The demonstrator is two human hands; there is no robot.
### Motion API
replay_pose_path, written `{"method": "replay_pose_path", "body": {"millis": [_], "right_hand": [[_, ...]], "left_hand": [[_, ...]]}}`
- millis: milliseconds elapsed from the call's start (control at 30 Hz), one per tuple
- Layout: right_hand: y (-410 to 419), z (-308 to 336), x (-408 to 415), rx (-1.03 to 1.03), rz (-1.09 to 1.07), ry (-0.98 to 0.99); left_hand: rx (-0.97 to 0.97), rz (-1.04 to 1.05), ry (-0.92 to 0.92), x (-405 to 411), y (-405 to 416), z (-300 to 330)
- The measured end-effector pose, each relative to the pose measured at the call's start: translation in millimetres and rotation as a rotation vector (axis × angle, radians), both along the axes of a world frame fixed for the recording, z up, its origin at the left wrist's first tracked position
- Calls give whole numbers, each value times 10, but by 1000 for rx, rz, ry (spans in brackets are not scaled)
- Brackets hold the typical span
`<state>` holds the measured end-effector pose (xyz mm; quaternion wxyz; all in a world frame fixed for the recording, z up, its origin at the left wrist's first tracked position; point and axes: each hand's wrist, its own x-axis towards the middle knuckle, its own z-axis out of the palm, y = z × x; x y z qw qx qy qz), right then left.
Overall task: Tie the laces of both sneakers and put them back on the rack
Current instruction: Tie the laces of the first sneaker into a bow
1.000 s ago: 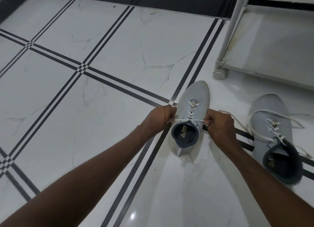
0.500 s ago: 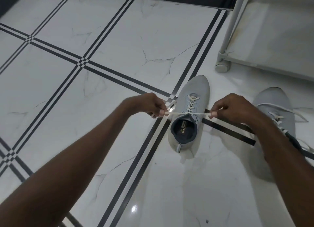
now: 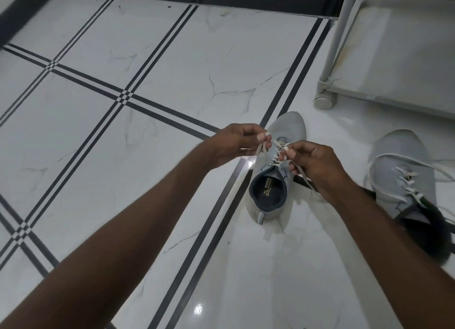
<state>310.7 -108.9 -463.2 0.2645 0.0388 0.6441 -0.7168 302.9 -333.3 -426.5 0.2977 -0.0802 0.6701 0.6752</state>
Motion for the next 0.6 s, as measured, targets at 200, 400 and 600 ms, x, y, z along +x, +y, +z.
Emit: {"method": "replay_pose_path", "body": {"millis": [200, 400, 600], "right_hand": [[-73, 6, 41, 81, -38, 105], [-152, 56, 57, 175, -32, 177], [-213, 86, 19, 264, 30, 265]], "left_hand": [[-221, 173, 81, -13, 172, -19], [-167, 184, -4, -15, 263, -202], [-68, 97, -39, -61, 178, -283]]}}
